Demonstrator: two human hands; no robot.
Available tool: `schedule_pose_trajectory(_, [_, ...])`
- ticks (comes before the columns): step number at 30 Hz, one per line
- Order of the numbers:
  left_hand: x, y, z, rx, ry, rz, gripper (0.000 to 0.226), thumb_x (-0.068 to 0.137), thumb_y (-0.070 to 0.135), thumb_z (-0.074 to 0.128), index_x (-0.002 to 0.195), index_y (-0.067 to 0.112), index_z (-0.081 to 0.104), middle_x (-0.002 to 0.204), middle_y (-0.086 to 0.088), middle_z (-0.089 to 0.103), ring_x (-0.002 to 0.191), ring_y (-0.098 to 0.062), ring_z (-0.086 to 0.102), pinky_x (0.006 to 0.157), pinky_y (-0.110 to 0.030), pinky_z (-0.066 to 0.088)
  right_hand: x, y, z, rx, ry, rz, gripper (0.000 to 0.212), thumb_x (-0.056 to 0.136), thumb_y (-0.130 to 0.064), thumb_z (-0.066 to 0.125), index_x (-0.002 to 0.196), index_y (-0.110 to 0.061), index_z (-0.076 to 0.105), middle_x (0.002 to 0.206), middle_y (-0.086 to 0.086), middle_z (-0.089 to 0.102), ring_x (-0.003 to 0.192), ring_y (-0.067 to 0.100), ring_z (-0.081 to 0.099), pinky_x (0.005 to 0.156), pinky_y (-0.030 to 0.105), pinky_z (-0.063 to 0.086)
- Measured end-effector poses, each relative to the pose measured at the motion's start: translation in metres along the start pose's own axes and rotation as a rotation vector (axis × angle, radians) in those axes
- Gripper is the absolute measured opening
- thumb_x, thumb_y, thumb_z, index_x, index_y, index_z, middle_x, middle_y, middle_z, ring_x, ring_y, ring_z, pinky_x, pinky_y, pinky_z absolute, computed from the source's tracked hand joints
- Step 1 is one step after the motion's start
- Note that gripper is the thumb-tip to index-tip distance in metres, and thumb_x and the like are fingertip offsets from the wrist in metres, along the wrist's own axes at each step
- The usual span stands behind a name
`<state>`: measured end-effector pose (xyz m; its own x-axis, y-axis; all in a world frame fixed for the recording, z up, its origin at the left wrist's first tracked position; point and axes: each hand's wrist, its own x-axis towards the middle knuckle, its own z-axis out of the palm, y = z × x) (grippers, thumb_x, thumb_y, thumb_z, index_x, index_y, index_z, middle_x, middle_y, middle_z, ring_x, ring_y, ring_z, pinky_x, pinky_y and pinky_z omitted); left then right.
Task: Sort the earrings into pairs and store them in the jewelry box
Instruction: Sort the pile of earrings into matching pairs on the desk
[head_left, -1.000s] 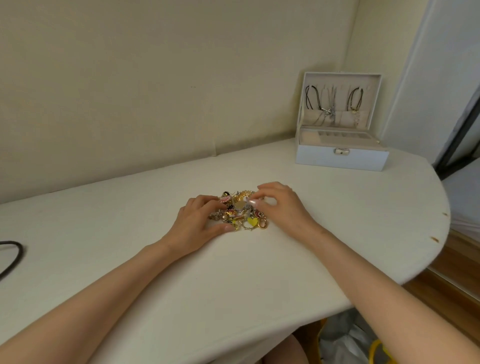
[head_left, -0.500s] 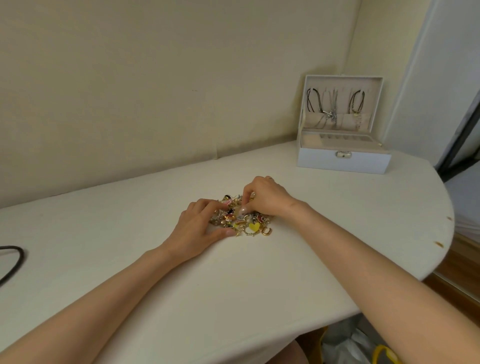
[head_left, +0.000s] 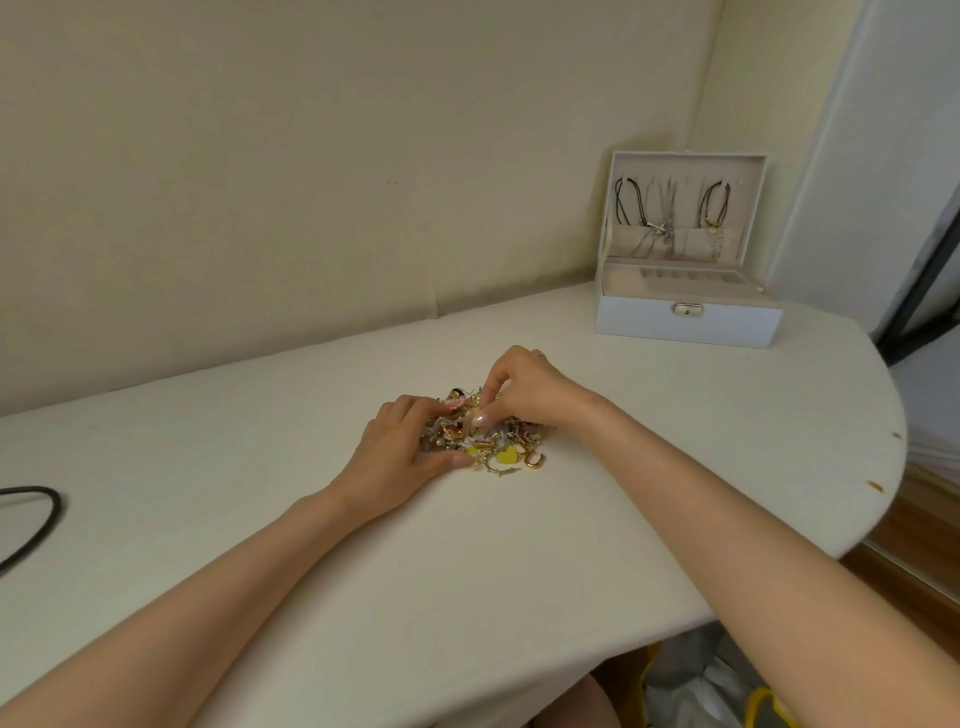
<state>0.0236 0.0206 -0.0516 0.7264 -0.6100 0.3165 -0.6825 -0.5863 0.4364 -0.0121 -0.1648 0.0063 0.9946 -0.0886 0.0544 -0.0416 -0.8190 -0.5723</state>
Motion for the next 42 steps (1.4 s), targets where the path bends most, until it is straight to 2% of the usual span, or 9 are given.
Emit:
schedule_pose_trajectory(5, [-0.003,0.009,-0.007,-0.115,0.241,0.02,0.055,0.078,0.062,0.037,0.109,0.022,0.058,0.111,0.008,0.054,0.106,-0.011,0.042,0.091,-0.025,0.034,-0.001,0.005,0.001,0.015,0.089,-0.027,0.023,0.061,-0.029,0.086,0.058,-0.031,0.063,0.102,-0.003,0.059,0.113,0.022,0.047,0.097,0.045,0.042])
schedule_pose_trajectory(8, [-0.004,0.022,-0.015,-0.217,0.368,-0.028,0.022,0.09,0.039,0.05,0.09,0.018,0.058,0.09,0.005,0.061,0.085,-0.006,0.05,0.073,-0.017,0.037,-0.007,0.003,-0.006,0.059,0.176,-0.045,0.022,0.065,-0.027,0.084,0.06,-0.029,0.062,0.102,-0.005,0.055,0.112,0.02,0.048,0.097,0.044,0.041])
schedule_pose_trajectory(11, [-0.001,0.038,-0.027,-0.615,0.267,-0.235,0.019,0.093,0.024,0.053,0.092,0.007,0.06,0.077,-0.005,0.069,0.065,-0.005,0.061,0.062,-0.014,0.046,-0.014,-0.005,-0.015,0.099,0.293,-0.089,0.017,0.067,-0.026,0.082,0.069,-0.024,0.065,0.097,-0.008,0.06,0.1,0.013,0.054,0.09,0.038,0.045])
schedule_pose_trajectory(15, [0.003,0.045,-0.038,-1.125,-0.017,-0.43,0.032,0.093,0.032,0.051,0.103,0.004,0.061,0.091,-0.014,0.072,0.073,-0.014,0.068,0.07,-0.022,0.057,-0.03,-0.015,-0.011,0.107,0.403,-0.307,0.015,0.07,-0.023,0.078,0.071,-0.021,0.064,0.076,-0.011,0.065,0.076,0.008,0.061,0.078,0.038,0.051])
schedule_pose_trajectory(20, [0.004,0.043,-0.04,-1.316,-0.066,-0.511,0.016,0.09,0.013,0.055,0.093,-0.001,0.063,0.078,-0.01,0.067,0.064,-0.008,0.065,0.063,-0.014,0.056,-0.039,-0.01,0.009,-0.019,0.437,-0.554,0.013,0.077,-0.014,0.07,0.079,-0.016,0.057,0.074,-0.008,0.061,0.07,0.012,0.059,0.068,0.038,0.05])
schedule_pose_trajectory(27, [0.006,0.038,-0.041,-1.309,-0.041,-0.469,0.013,0.088,-0.004,0.052,0.096,-0.004,0.062,0.087,-0.01,0.066,0.068,-0.007,0.067,0.065,-0.013,0.055,-0.028,0.006,0.02,0.095,0.461,-0.561,0.008,0.078,-0.001,0.064,0.08,-0.005,0.057,0.078,0.002,0.063,0.07,0.013,0.06,0.066,0.038,0.051])
schedule_pose_trajectory(33, [0.004,0.038,-0.043,-1.055,-0.003,-0.392,0.015,0.088,0.008,0.058,0.1,0.004,0.066,0.084,-0.005,0.068,0.075,-0.008,0.065,0.072,-0.018,0.054,-0.028,0.004,0.027,0.094,0.547,-0.643,0.008,0.079,0.001,0.063,0.084,-0.005,0.06,0.084,0.0,0.062,0.07,0.015,0.06,0.062,0.033,0.053])
schedule_pose_trajectory(37, [0.004,0.041,-0.043,-0.931,0.032,-0.382,0.018,0.089,0.017,0.059,0.102,0.01,0.068,0.096,-0.005,0.072,0.09,-0.01,0.067,0.086,-0.024,0.048,-0.025,0.006,0.028,-0.018,0.615,-0.709,0.009,0.079,0.001,0.062,0.076,-0.007,0.056,0.082,0.001,0.061,0.065,0.018,0.058,0.053,0.038,0.051])
schedule_pose_trajectory(42, [0.005,0.043,-0.046,-0.89,0.095,-0.382,0.013,0.087,0.02,0.061,0.097,0.014,0.068,0.087,0.005,0.07,0.076,-0.003,0.064,0.072,-0.02,0.043,-0.024,0.004,0.029,-0.204,0.743,-0.795,0.012,0.079,0.002,0.063,0.071,-0.007,0.059,0.076,0.002,0.063,0.059,0.023,0.056,0.046,0.035,0.045])
